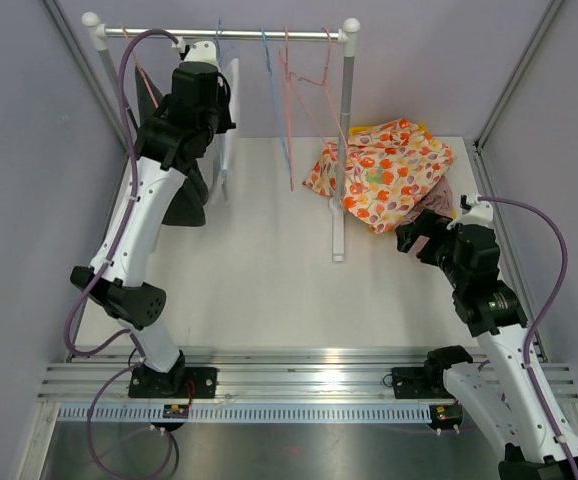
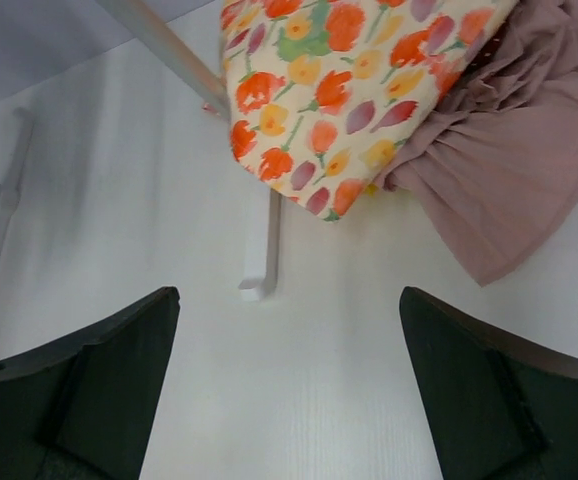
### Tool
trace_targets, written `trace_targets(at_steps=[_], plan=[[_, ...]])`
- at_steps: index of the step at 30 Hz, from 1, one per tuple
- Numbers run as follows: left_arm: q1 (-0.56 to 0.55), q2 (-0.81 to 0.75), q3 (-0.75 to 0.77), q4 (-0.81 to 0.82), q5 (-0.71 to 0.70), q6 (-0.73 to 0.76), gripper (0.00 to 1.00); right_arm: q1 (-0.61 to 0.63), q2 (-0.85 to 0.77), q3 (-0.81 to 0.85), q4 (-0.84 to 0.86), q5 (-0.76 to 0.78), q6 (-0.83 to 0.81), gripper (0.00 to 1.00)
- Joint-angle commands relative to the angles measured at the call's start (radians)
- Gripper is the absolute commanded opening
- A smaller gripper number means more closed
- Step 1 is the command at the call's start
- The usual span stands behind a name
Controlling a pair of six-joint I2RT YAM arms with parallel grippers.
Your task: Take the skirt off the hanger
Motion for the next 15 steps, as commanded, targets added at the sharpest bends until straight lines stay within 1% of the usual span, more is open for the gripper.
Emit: trace_targets(at_steps=[1, 2, 3, 5, 7, 8, 9, 10, 11, 12, 13, 14, 15], plan=[[0.005, -0.053, 0.058, 0.034, -0.026, 0.029, 0.0, -0.003, -0.028, 0.054, 0.118, -0.221, -0.018, 0.99], [0.005, -0.065, 0.058, 0.027, -0.029, 0.031, 0.0, -0.001, -0.036, 0.057, 0.146, -0.328, 0.003, 0.99], [0.005, -0.079, 0.058, 0.022, -0.029, 0.031, 0.0, -0.003, -0.036, 0.071, 0.196, -0.372, 0.017, 0.99], [0.003, -0.126, 0.058, 0.008, -0.017, 0.026, 0.0, 0.002, -0.027, 0.091, 0.23, -0.441, 0.054, 1.0], [-0.006, -0.18, 0.05, -0.005, -0.01, 0.022, 0.0, 0.026, -0.001, 0.138, 0.246, -0.448, 0.051, 0.99], [-0.012, -0.195, 0.046, -0.005, -0.013, 0.02, 0.0, 0.04, 0.014, 0.158, 0.241, -0.425, 0.03, 0.99], [-0.023, -0.211, 0.033, -0.01, -0.012, 0.019, 0.0, 0.089, 0.033, 0.205, 0.225, -0.408, 0.011, 1.0], [-0.029, -0.227, 0.029, -0.012, -0.012, 0.016, 0.0, 0.118, 0.054, 0.238, 0.209, -0.379, -0.009, 1.0], [-0.032, -0.249, 0.026, -0.016, -0.006, 0.014, 0.0, 0.165, 0.112, 0.275, 0.186, -0.284, -0.06, 0.99], [-0.037, -0.26, 0.026, -0.021, -0.001, 0.005, 0.0, 0.213, 0.145, 0.365, 0.134, -0.224, -0.091, 0.99], [-0.038, -0.267, 0.029, -0.024, 0.007, 0.0, 0.0, 0.333, 0.18, 0.416, 0.105, -0.157, -0.125, 0.99], [-0.041, -0.272, 0.03, -0.03, 0.011, -0.004, 0.0, 0.398, 0.258, 0.468, 0.079, 0.0, -0.188, 0.99], [-0.047, -0.283, 0.032, -0.033, 0.011, -0.009, 0.0, 0.46, 0.299, 0.568, 0.054, 0.073, -0.219, 1.0]])
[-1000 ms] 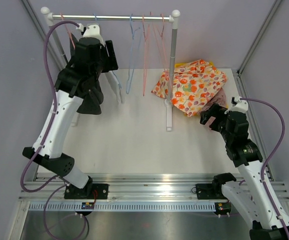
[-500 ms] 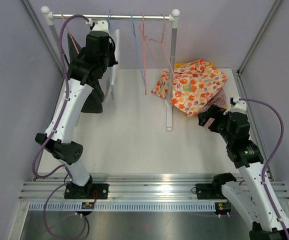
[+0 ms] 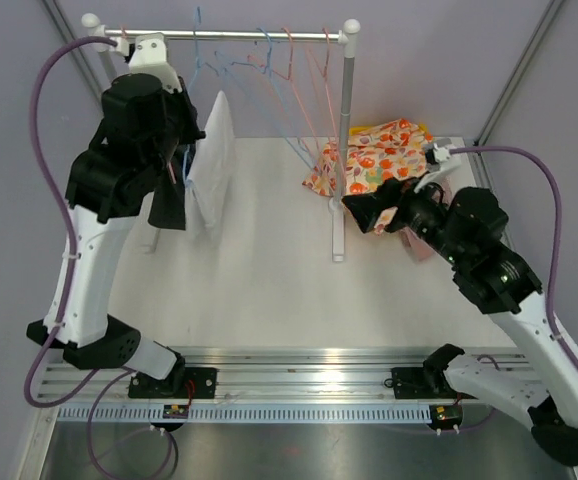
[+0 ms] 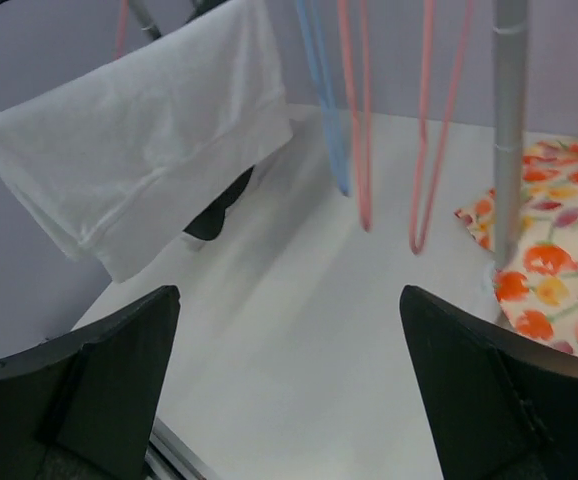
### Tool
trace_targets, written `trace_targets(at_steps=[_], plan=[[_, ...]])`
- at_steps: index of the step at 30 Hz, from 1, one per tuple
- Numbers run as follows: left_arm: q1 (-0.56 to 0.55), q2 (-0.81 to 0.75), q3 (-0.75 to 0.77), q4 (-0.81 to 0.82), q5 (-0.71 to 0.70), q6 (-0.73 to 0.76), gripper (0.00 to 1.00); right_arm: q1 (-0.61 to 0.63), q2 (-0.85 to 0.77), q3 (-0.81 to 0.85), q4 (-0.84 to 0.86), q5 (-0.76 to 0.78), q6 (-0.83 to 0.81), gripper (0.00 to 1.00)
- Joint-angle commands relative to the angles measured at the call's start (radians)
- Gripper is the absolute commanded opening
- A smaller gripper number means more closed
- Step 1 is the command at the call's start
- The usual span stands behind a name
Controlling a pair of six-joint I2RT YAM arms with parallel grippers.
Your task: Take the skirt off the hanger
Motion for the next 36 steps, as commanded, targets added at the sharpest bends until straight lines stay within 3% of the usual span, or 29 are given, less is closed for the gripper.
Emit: trace_targets(at_steps=[1, 2, 5, 12, 16, 27, 31, 36], plan=[[-0.014, -0.051, 0.023, 0.05, 0.009, -0.017, 0.0, 0.223, 0.149, 0.228, -0.078, 0.331, -0.173, 1.0], [-0.015, -0.052, 0.023, 0.044, 0.009, -0.02, 0.0, 0.35, 0.223, 0.302, -0.084, 0.461, -0.219, 0.99], [-0.026, -0.069, 0.014, 0.035, 0.005, -0.028, 0.0, 0.577, 0.358, 0.399, -0.06, 0.645, -0.272, 0.99], [-0.031, -0.089, -0.003, 0.039, 0.003, -0.032, 0.0, 0.836, 0.623, 0.561, 0.05, 0.738, -0.272, 0.99], [-0.032, -0.098, -0.003, 0.038, 0.009, -0.034, 0.0, 0.88, 0.749, 0.631, 0.077, 0.778, -0.296, 0.99], [-0.032, -0.158, -0.044, 0.049, 0.025, -0.038, 0.0, 0.88, 0.851, 0.666, 0.228, 0.925, -0.44, 0.99], [-0.032, -0.171, -0.047, 0.049, 0.025, -0.035, 0.0, 0.871, 0.869, 0.667, 0.242, 0.93, -0.433, 0.9], [-0.032, -0.184, -0.047, 0.053, 0.031, -0.04, 0.0, 0.853, 0.891, 0.669, 0.247, 0.902, -0.405, 0.87]])
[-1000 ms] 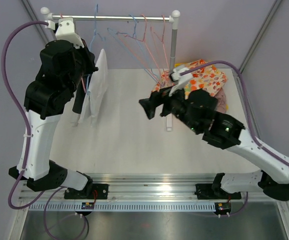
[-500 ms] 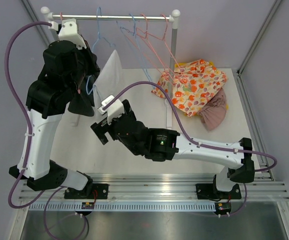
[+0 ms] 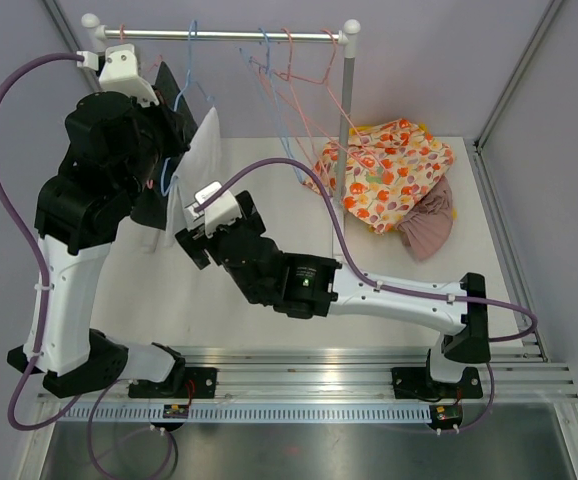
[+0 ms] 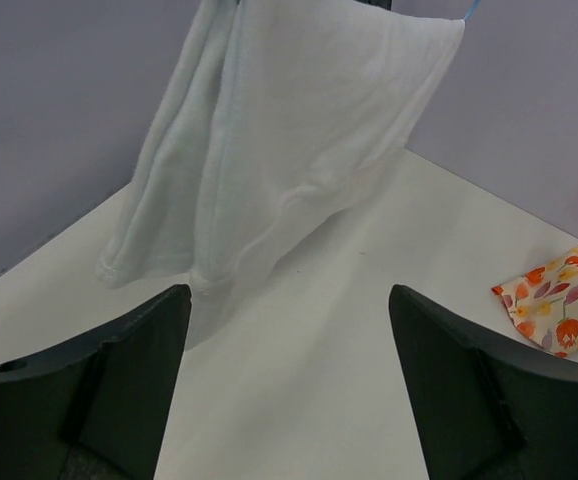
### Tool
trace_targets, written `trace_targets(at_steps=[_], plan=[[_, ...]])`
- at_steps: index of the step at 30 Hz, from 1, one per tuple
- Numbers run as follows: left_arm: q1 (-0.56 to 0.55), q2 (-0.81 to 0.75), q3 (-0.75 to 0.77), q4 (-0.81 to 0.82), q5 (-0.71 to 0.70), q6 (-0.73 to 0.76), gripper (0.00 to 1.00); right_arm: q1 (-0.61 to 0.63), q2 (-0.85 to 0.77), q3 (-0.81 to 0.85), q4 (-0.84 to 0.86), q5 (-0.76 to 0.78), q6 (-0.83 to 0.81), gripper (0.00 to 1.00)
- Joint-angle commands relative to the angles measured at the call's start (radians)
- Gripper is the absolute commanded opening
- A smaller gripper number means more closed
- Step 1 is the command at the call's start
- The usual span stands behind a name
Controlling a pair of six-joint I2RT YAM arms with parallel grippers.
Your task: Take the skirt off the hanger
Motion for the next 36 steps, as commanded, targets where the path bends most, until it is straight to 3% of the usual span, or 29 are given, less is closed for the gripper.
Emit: trace_targets(at_steps=[1, 13, 16, 20, 25, 27, 33, 36], plan=[[-0.004, -0.037, 0.007, 0.068, 0.016, -0.007, 0.0, -0.012, 0.025, 0.048, 0.05, 0.02, 0.014, 0.88], [-0.004, -0.046, 0.001, 0.082, 0.032, -0.022, 0.0, -0.022, 0.117, 0.148, 0.045, -0.009, 0.037, 0.84], [-0.004, -0.054, 0.002, 0.084, 0.03, -0.015, 0.0, -0.031, 0.121, 0.135, 0.045, -0.001, 0.054, 0.66], [-0.004, -0.058, 0.002, 0.084, 0.03, -0.01, 0.0, -0.046, 0.116, 0.102, 0.06, 0.002, 0.066, 0.27], [-0.004, -0.067, 0.004, 0.091, 0.047, -0.016, 0.0, -0.069, 0.113, 0.065, 0.065, -0.006, 0.121, 0.13], [-0.004, -0.069, 0.005, 0.096, 0.047, -0.016, 0.0, -0.074, 0.113, 0.053, 0.066, -0.006, 0.131, 0.0], [-0.004, -0.06, 0.027, 0.094, 0.038, -0.004, 0.0, -0.072, 0.05, -0.146, 0.073, -0.053, 0.238, 0.0], [-0.003, -0.058, 0.042, 0.094, 0.019, 0.011, 0.0, -0.052, -0.014, -0.427, 0.083, -0.067, 0.414, 0.0]])
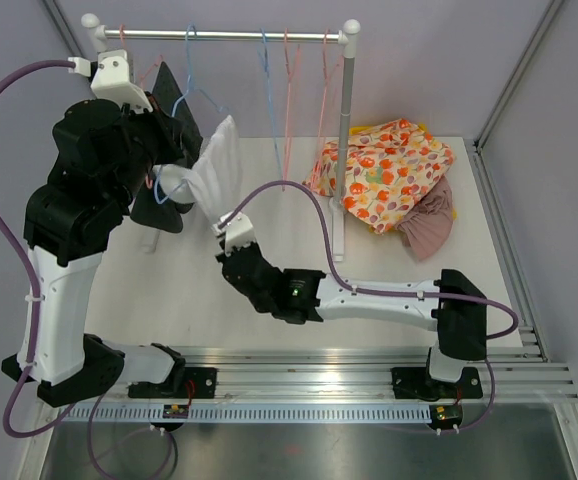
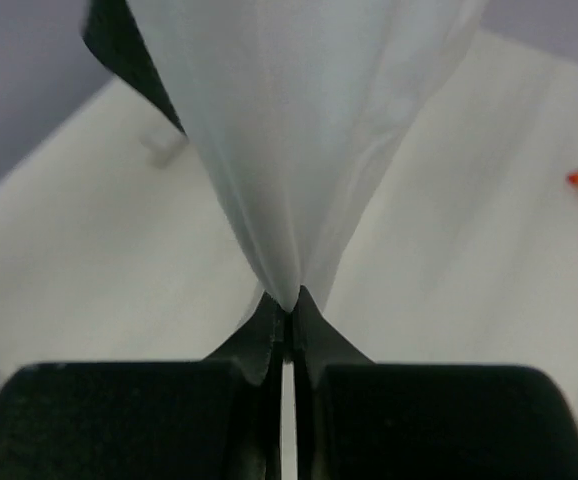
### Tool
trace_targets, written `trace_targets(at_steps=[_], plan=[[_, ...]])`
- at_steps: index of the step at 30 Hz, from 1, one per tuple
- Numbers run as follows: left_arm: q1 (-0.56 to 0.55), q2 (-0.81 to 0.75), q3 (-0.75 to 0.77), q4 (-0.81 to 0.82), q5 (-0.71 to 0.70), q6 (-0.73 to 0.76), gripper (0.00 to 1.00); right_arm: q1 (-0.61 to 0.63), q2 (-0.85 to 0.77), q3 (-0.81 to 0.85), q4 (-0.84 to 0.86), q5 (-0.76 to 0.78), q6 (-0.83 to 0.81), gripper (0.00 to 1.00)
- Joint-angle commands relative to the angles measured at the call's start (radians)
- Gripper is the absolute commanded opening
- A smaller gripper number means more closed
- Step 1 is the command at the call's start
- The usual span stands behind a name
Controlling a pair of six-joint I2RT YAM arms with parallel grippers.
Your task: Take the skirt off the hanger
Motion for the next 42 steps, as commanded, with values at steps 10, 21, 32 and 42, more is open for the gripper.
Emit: trace_targets(at_steps=[10, 21, 32, 42], plan=[[-0.002, -0.01, 0.048, 0.089, -0.056, 0.041, 0.0, 0.21, -0.188, -0.459, -0.233, 0.177, 0.515, 0.0], [-0.002, -0.139, -0.228, 0.109, -0.076, 0.029, 0.0, 0.14, -0.692, -0.409, -0.208, 0.468, -0.034, 0.0], [-0.002, -0.15, -0.343, 0.158, -0.065, 0.022, 0.0, -0.563, -0.636, -0.202, -0.177, 0.02, -0.26, 0.0], [-0.002, -0.104, -0.312, 0.19, -0.042, 0.044, 0.0, -1.053, -0.23, 0.26, -0.163, -0.197, -0.125, 0.0]])
